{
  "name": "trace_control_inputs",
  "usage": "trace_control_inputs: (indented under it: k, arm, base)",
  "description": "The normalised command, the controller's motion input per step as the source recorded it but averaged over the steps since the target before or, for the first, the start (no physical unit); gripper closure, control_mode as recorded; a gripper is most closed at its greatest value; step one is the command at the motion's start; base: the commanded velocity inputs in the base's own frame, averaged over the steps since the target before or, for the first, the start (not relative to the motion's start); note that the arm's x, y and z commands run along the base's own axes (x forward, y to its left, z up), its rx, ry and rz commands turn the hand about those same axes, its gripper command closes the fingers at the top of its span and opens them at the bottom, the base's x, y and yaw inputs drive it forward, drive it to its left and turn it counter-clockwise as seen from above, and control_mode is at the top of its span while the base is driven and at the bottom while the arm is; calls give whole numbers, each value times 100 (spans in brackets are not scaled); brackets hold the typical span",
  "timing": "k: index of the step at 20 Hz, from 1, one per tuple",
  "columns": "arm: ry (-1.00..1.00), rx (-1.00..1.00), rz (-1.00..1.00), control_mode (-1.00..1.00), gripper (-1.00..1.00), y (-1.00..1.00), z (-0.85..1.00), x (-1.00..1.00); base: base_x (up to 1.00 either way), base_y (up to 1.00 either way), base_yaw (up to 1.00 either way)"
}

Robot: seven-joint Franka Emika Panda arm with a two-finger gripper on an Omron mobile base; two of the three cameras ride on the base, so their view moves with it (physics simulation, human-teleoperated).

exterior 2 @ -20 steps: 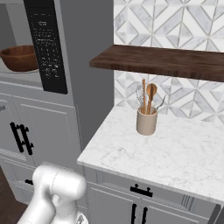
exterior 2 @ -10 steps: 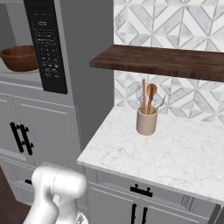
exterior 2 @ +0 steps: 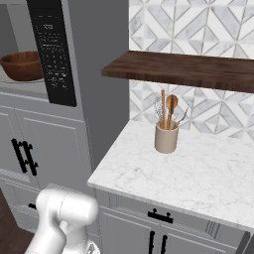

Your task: Open the microwave, place the bowl with waffle inside the microwave, then close the microwave door and turn it on.

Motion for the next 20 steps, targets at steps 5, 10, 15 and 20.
trace_control_inputs:
  k: [5, 10, 15, 20]
  arm:
    - [-11, -19, -7, -100, -100, 62, -36, 2]
    - [-6, -19, -5, -100, -100, 88, -40, 6]
    - [-4, -9, -1, -100, -100, 93, -16, 9]
    - [-4, -5, -1, -100, -100, 88, -6, 3]
  base:
    - [0, 0, 0]
    - [0, 0, 0]
    - [0, 0, 0]
    - [0, 0, 0]
